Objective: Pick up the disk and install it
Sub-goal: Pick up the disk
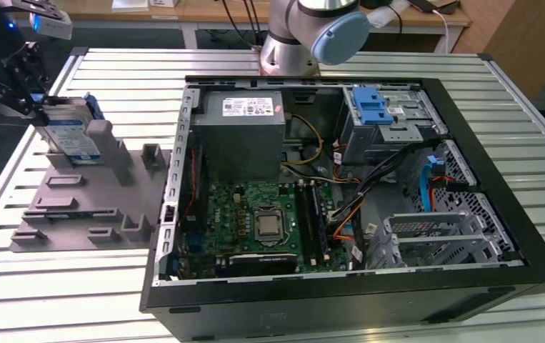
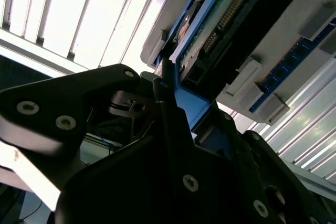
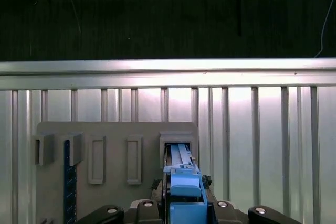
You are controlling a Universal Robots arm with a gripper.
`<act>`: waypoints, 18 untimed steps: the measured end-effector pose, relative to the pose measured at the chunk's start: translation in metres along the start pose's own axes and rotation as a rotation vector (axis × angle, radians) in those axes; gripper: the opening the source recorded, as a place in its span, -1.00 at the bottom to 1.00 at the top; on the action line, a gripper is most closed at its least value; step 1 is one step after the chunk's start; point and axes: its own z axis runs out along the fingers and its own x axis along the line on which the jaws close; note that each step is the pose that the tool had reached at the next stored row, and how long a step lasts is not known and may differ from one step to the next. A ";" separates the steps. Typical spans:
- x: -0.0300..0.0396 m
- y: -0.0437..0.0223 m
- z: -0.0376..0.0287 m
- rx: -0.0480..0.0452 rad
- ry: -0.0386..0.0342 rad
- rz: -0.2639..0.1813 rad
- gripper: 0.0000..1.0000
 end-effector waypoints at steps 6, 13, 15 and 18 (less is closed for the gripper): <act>0.0001 0.0000 0.0000 0.0002 0.0016 0.016 -0.26; 0.0000 0.0000 0.0000 0.0002 0.0017 0.018 -0.26; 0.0000 0.0001 0.0000 0.0001 0.0017 0.019 -0.24; 0.0000 0.0000 0.0000 0.0002 0.0017 0.020 -0.11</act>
